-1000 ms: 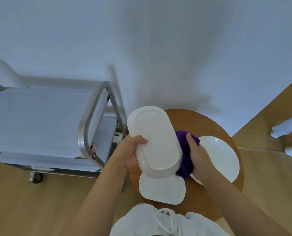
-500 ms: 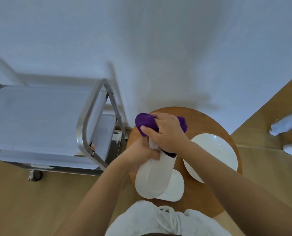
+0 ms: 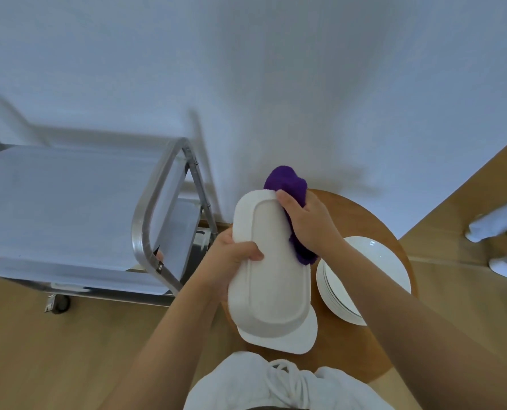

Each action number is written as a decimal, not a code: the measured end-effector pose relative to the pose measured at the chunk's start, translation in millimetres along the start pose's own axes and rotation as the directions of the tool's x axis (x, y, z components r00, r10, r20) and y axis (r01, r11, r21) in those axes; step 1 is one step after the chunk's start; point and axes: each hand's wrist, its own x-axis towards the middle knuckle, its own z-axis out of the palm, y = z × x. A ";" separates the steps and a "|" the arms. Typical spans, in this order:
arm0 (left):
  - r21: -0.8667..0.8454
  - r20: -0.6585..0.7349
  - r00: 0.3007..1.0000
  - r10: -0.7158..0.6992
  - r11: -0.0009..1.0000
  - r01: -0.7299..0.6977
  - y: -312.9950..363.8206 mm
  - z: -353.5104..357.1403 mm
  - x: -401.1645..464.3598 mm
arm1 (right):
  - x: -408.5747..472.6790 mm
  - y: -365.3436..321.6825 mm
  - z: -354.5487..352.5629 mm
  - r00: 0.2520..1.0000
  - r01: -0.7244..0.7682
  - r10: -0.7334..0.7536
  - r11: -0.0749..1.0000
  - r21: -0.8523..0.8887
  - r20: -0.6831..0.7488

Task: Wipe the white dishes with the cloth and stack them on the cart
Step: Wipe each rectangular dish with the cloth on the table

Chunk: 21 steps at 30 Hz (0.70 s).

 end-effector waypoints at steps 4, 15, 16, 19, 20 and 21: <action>-0.055 -0.112 0.994 0.015 0.998 -0.021 -1.0 5.8 4.3 | -9.5 7.6 6.7 0.997 -0.020 0.020 1.000 -0.011 -0.070; -0.094 -0.281 0.960 -0.001 0.995 -0.026 -5.6 20.5 10.5 | -39.0 23.2 4.4 0.992 -0.116 0.125 0.974 -0.193 0.034; -0.092 -0.296 0.955 -0.009 0.996 -0.019 -5.8 21.0 12.1 | -40.8 23.8 3.3 0.989 -0.126 0.137 0.974 -0.187 0.046; -0.160 -0.306 0.951 -0.048 0.987 -0.002 -9.7 27.8 13.4 | -42.1 23.9 -5.2 0.982 -0.157 0.171 0.973 -0.168 0.074; -0.186 -0.304 0.951 -0.058 0.982 0.000 -11.4 30.4 13.5 | -42.2 25.1 -8.8 0.981 -0.159 0.174 0.975 -0.155 0.083; -0.213 -0.299 0.952 -0.065 0.977 -0.001 -12.8 32.3 13.9 | -43.0 26.0 -12.2 0.979 -0.162 0.176 0.978 -0.131 0.101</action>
